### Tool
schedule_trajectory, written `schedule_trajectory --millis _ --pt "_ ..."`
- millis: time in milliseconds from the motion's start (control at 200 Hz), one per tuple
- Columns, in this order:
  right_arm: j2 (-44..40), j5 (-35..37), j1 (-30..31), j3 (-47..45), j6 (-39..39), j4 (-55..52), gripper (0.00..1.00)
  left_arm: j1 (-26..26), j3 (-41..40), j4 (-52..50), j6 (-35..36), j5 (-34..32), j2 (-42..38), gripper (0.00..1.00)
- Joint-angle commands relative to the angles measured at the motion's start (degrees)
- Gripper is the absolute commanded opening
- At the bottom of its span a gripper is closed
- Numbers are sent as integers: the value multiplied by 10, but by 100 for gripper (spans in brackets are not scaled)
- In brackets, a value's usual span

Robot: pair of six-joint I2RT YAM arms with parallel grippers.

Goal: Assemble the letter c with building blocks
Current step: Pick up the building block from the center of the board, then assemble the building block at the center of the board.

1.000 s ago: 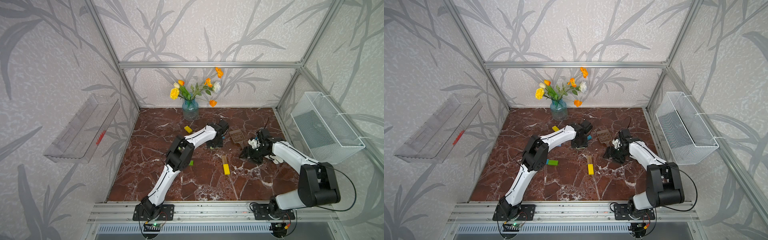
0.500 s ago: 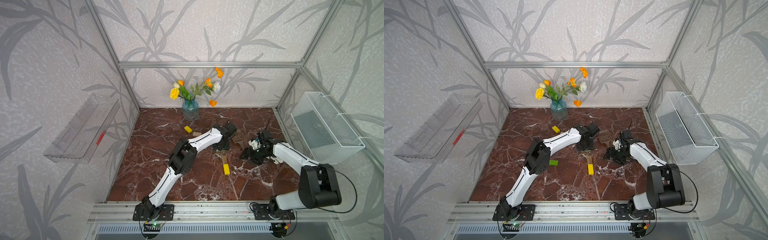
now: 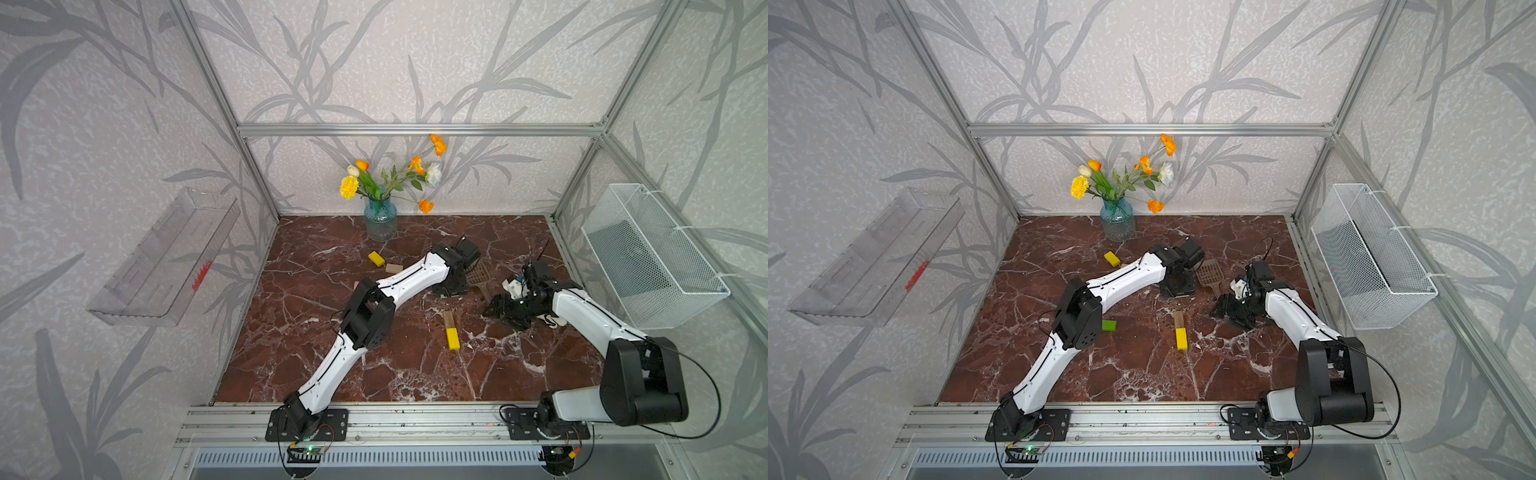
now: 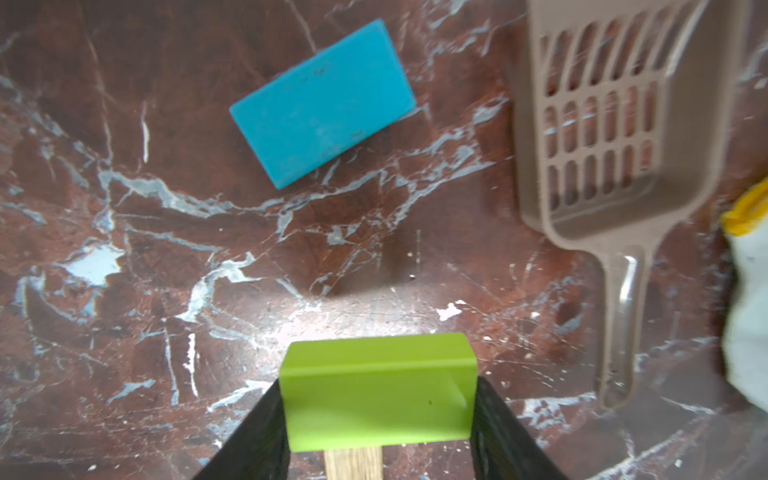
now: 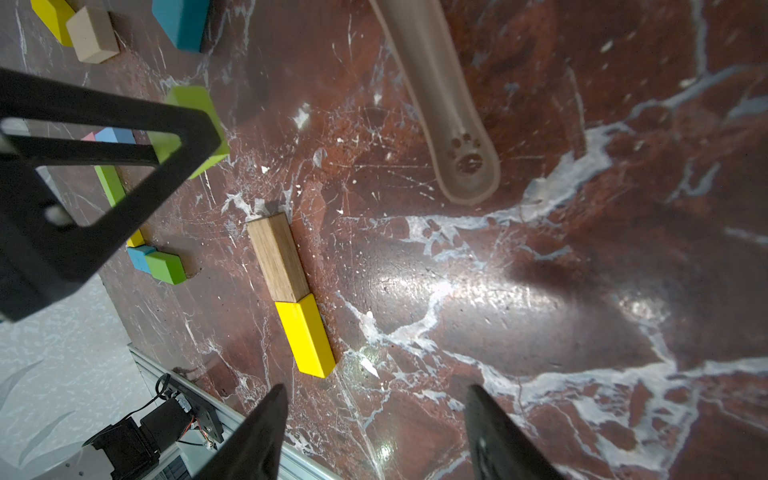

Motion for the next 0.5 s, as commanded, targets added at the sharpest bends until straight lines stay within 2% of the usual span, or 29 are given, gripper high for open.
schedule_trajectory --millis 0,495 --pt "-12 -8 -3 -7 -11 -7 67 -6 5 -26 -7 -10 9 50" --pt "-16 -12 -5 -7 -13 -9 67 -20 -13 -23 -20 -7 9 50"
